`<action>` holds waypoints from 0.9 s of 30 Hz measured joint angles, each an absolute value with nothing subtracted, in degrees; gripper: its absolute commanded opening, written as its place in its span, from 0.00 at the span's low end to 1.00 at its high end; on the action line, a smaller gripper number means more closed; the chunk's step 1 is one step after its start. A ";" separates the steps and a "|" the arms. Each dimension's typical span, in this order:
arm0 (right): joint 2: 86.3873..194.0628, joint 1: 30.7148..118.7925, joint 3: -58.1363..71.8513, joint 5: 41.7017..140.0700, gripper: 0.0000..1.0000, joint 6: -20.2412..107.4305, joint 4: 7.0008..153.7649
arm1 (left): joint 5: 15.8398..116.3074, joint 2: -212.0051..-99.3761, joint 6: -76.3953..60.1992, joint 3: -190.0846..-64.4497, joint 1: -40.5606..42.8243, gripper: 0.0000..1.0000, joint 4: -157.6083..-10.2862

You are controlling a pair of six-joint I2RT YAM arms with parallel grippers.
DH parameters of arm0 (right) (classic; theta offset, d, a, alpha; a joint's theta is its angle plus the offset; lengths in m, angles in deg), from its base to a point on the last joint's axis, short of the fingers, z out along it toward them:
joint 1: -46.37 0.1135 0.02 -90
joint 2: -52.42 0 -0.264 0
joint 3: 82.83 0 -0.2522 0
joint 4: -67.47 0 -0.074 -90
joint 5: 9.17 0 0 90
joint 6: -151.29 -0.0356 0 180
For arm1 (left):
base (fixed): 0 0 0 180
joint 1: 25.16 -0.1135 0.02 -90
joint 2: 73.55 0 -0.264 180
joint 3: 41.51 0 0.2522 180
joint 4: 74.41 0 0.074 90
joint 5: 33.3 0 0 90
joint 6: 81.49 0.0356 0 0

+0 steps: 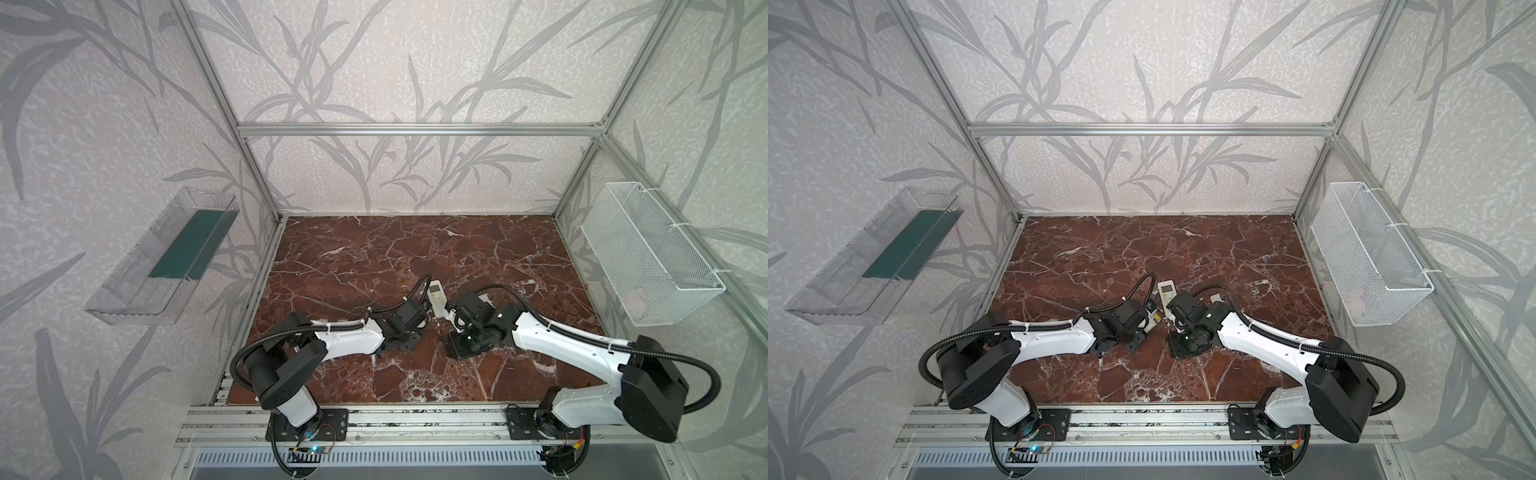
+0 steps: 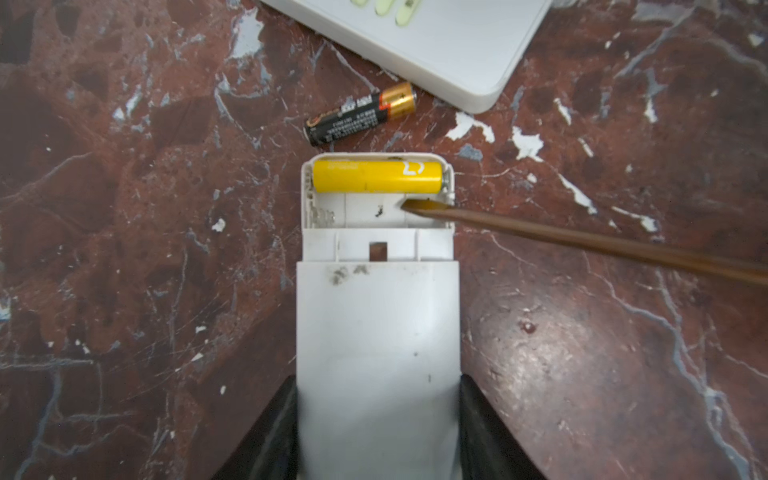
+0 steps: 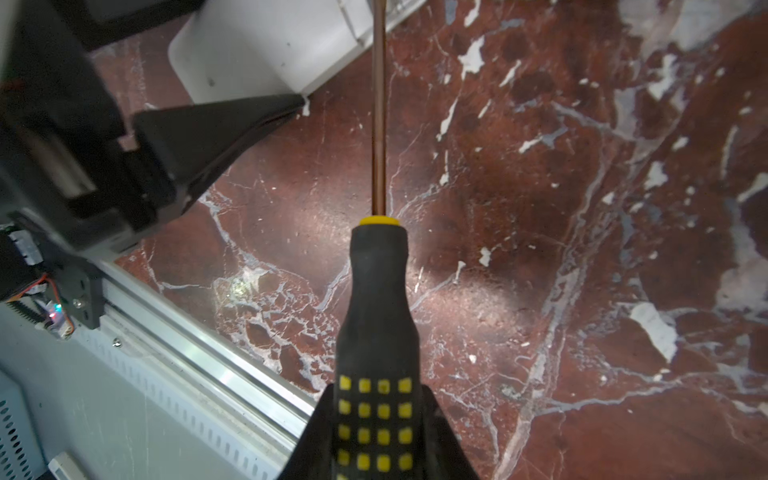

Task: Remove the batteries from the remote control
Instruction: 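Pry the yellow battery out with the screwdriver tip using the right gripper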

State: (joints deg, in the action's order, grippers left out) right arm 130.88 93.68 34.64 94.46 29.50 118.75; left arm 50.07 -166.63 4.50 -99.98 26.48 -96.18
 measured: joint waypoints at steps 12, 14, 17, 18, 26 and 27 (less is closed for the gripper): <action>133.68 98.01 32.78 87.23 0.00 26.68 118.82 | 52.39 -166.41 -0.09 -98.47 25.65 0.44 -93.62; 134.18 99.12 32.78 85.72 0.00 25.85 118.42 | 52.56 -166.21 -0.31 -97.99 25.60 0.44 -92.90; 135.25 100.13 32.78 84.08 0.00 24.85 116.78 | 52.76 -166.08 -0.44 -97.64 25.52 0.43 -92.35; 135.47 100.43 32.78 83.66 0.00 24.59 116.46 | 52.80 -165.95 -0.51 -97.51 25.47 0.43 -92.16; 136.04 100.96 32.78 83.14 0.00 23.10 115.62 | 52.78 -165.88 -0.46 -97.33 25.43 0.41 -91.92; 136.04 100.98 32.78 83.14 0.00 22.86 115.56 | 52.78 -165.88 -0.46 -97.33 25.43 0.41 -91.92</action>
